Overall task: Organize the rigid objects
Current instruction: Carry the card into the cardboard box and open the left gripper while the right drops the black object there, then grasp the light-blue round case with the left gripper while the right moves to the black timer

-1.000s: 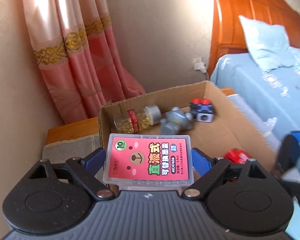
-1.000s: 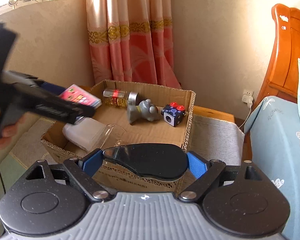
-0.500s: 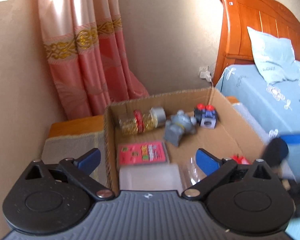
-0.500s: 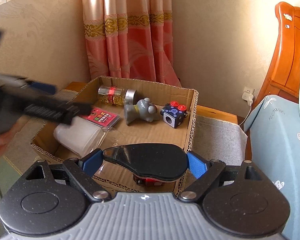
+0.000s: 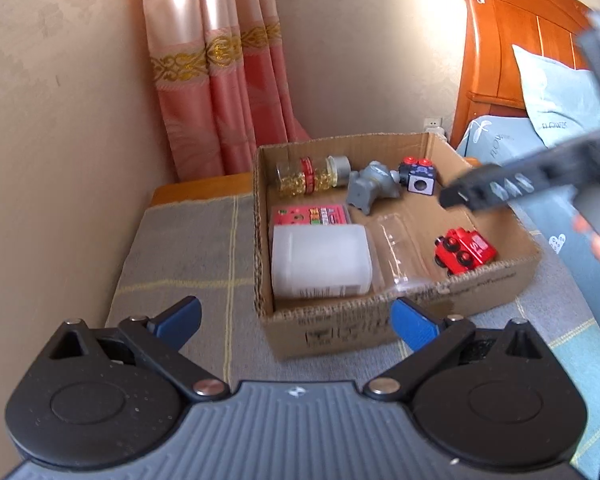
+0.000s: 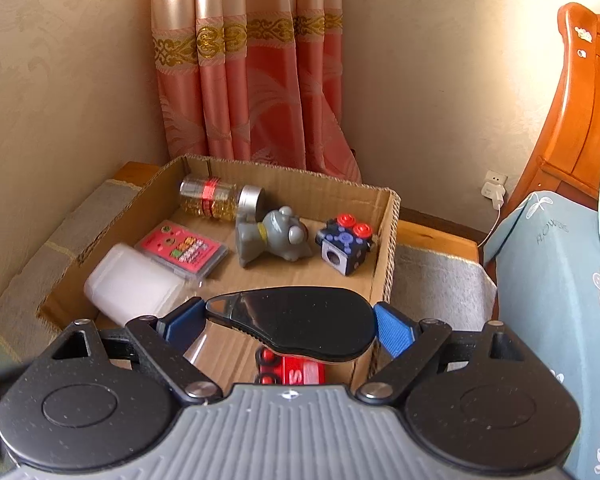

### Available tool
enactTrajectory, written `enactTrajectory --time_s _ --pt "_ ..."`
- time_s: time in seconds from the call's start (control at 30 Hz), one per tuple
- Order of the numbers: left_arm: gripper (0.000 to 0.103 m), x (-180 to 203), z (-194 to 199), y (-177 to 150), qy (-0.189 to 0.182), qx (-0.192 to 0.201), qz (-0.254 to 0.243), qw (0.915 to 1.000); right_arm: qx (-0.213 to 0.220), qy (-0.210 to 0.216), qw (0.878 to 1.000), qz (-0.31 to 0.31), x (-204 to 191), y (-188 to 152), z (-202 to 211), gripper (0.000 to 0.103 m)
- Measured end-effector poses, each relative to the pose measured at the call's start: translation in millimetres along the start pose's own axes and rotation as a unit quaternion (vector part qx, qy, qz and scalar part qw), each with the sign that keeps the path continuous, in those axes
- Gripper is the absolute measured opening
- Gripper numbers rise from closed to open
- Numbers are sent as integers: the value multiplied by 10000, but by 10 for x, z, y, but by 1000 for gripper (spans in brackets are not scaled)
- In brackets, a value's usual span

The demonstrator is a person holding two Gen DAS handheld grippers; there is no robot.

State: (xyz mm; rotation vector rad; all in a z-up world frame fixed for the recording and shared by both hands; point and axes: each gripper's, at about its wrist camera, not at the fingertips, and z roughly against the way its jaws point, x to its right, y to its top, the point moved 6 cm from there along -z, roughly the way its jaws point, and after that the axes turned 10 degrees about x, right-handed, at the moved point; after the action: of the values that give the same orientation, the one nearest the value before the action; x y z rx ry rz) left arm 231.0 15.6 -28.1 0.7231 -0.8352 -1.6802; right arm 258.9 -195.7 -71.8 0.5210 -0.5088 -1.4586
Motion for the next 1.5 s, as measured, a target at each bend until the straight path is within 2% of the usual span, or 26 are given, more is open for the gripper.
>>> enactTrajectory --time_s 0.17,0.2,0.23,0.33,0.57,0.77,0.93,1.07,1.27,1.37,1.5 --pt "101 23 105 -50 46 5 -76 10000 -20 -127 9999 -59 -2 154 -255 93" --pt "101 21 117 -52 56 8 -79 10000 -22 -108 9999 -50 -11 171 -289 95" --pt "101 14 124 -55 55 9 -70 10000 -13 -143 9999 -11 -18 188 -314 102" --pt "101 8 141 -61 69 9 -54 10000 22 -204 9998 31 -34 208 -301 103" --pt "101 48 171 -76 7 17 -81 10000 -12 -212 9997 146 -101 124 -123 103" --pt "101 4 186 -88 72 13 -52 10000 157 -145 9996 160 -145 2 232 103" --pt "101 5 162 -140 53 -48 -54 10000 238 -86 9996 124 -161 -281 524 103" --pt "101 30 140 -196 28 -114 -94 9999 115 -170 9995 226 -159 -643 634 103" --pt "101 45 121 -238 13 -171 -78 9998 -398 -32 9988 273 -196 -1184 526 103" --pt "101 56 126 -260 -44 -169 -85 9998 -584 -93 9973 433 -248 -1386 414 103" --pt "101 147 110 -370 -378 -272 -204 9987 -596 20 9979 266 -250 -1494 370 103"
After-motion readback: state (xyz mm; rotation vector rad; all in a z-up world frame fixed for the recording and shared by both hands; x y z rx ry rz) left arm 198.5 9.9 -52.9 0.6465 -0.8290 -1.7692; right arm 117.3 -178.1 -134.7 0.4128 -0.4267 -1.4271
